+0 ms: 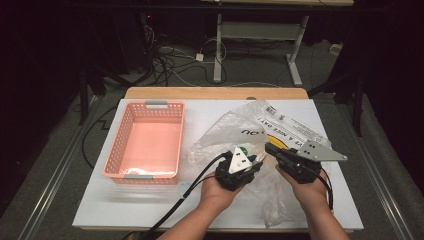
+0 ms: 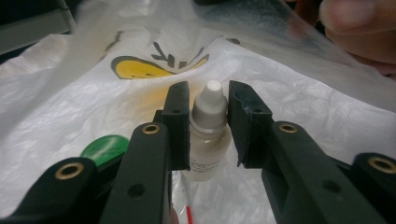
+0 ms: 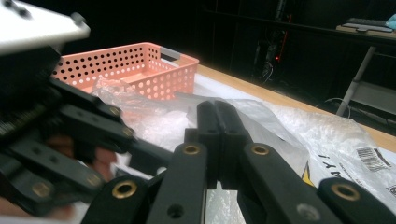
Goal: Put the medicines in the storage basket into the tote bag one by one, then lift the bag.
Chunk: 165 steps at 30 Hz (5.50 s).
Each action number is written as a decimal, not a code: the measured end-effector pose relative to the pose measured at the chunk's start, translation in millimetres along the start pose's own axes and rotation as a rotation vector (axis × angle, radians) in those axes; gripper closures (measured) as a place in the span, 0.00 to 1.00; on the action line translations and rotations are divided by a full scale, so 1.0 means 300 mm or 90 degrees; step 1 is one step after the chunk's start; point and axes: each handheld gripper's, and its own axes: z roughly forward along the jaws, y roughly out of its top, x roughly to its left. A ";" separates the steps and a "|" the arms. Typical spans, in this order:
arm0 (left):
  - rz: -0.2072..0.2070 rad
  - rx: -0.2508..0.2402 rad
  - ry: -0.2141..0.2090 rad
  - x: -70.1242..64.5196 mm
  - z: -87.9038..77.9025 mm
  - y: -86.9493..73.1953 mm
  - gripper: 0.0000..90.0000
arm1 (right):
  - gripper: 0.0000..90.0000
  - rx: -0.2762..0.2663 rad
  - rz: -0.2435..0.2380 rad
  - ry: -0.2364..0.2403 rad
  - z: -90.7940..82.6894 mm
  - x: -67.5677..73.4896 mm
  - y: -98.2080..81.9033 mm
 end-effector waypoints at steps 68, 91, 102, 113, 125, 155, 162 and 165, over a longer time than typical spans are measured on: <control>-0.031 0.220 -0.004 -0.001 -0.003 -0.222 0.62 | 1.00 0.005 0.008 -0.017 -0.007 -0.021 -0.003; -0.026 0.122 0.004 -0.007 -0.062 -0.235 0.99 | 1.00 0.008 0.009 -0.013 -0.013 -0.011 -0.017; 0.012 0.033 0.087 0.032 -0.197 -0.128 0.99 | 1.00 -0.020 0.013 -0.014 -0.013 0.002 0.009; 0.074 -0.065 0.158 0.123 -0.289 0.128 0.99 | 1.00 -0.081 0.019 -0.042 0.008 -0.028 0.133; 0.098 -0.170 0.194 0.210 -0.282 0.411 0.99 | 1.00 -0.157 0.031 -0.119 -0.010 -0.149 0.292; 0.043 -0.154 0.181 0.308 -0.218 0.478 0.74 | 1.00 -0.153 0.026 -0.208 -0.057 -0.298 0.363; 0.002 -0.122 0.143 0.274 -0.272 0.356 0.55 | 0.95 -0.148 0.011 -0.195 -0.077 -0.276 0.356; -0.013 -0.103 0.122 0.257 -0.269 0.288 0.51 | 0.88 -0.148 0.008 -0.187 -0.095 -0.260 0.363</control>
